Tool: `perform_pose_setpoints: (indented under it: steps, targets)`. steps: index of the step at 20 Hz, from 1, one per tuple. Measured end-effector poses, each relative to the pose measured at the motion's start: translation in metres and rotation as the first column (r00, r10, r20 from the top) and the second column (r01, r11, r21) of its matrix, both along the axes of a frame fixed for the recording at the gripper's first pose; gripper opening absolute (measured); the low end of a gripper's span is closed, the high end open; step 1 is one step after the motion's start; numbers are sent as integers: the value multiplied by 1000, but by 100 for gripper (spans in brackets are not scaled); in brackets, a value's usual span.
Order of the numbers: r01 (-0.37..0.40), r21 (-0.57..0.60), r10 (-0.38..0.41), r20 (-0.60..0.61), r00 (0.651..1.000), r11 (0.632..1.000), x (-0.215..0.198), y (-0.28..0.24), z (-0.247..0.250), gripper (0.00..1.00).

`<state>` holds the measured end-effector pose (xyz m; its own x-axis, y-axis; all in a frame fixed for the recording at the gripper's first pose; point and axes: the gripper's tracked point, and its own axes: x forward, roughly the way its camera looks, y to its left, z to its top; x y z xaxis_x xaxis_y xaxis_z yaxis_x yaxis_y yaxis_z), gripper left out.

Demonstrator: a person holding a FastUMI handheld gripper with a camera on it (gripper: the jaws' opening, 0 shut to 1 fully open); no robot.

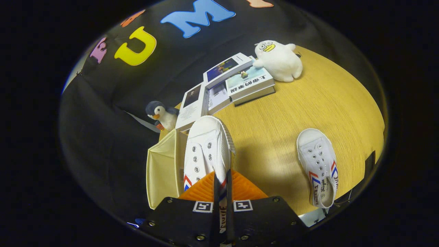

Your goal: Open the storage box then place both shoes into the box .Put the left shoe in first, then the right shoe, with the right side of both shoes facing outward in a uniform manner.

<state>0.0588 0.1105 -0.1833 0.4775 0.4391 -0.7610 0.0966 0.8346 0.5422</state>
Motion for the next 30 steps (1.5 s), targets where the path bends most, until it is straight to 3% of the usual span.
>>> perform_pose_setpoints:
  steps: [12,23,30]
  targets:
    - [-98,42,97,31,995,994,16,103,36,7]
    - [-223,-44,222,-36,974,974,2,189,-14,8]
    - [-246,-74,237,-109,965,967,-9,217,-53,8]
